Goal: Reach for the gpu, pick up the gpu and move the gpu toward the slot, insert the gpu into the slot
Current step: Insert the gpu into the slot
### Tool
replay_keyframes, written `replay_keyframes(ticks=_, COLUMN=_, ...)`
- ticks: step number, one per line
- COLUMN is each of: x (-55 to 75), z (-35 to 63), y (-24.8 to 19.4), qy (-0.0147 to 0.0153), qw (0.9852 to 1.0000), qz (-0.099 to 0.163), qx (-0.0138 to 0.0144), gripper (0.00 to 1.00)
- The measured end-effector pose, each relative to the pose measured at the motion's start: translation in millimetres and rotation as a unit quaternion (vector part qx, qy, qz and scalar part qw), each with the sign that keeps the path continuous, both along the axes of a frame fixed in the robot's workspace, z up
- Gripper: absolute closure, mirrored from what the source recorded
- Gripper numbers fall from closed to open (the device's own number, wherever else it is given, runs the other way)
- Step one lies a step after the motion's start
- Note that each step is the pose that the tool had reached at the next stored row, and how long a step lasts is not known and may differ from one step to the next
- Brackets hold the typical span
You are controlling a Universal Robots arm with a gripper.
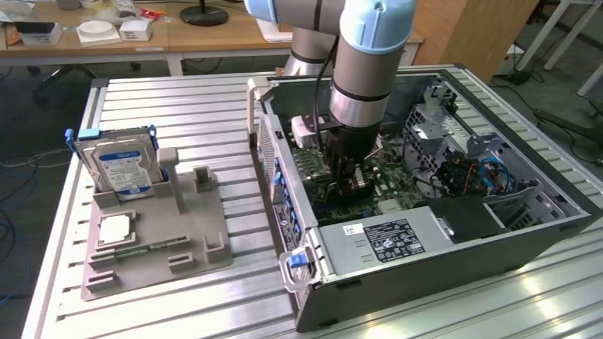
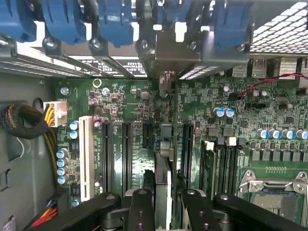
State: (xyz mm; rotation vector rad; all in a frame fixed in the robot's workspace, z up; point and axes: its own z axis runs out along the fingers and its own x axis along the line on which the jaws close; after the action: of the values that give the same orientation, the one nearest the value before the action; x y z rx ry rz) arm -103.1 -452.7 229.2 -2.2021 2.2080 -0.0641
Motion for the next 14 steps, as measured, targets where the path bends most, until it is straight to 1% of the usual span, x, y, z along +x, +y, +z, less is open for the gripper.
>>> replay_keyframes(ticks=3, x=-0.1, z=0.0, y=0.1, qy=0.0004, qw=1.0, qz=0.0, qx=0.0002, gripper=0.74)
replay_keyframes(ticks=5, x=-0.1, z=0.3, y=0.0, qy=-0.0002, qw=1.0, qz=0.0, qx=0.0001, gripper=0.74)
replay_keyframes(ticks=6, x=-0.5, z=0.8, y=0.3, qy=-0.0003, qw=1.0, qz=0.0, qx=0.0015, gripper=0.73)
replay_keyframes(ticks=8, x=-0.5, z=6.6, y=0.2, qy=-0.0007, qw=1.0, qz=0.0, qx=0.0007, gripper=0.73)
replay_keyframes(ticks=9, x=-0.4, z=9.8, y=0.2, qy=-0.0013, qw=1.0, qz=0.0, qx=0.0007, gripper=0.67)
replay_keyframes(ticks=14, x=-0.3, z=25.9, y=0.1, qy=-0.0044, qw=1.0, qz=0.0, qx=0.0007, gripper=0.67)
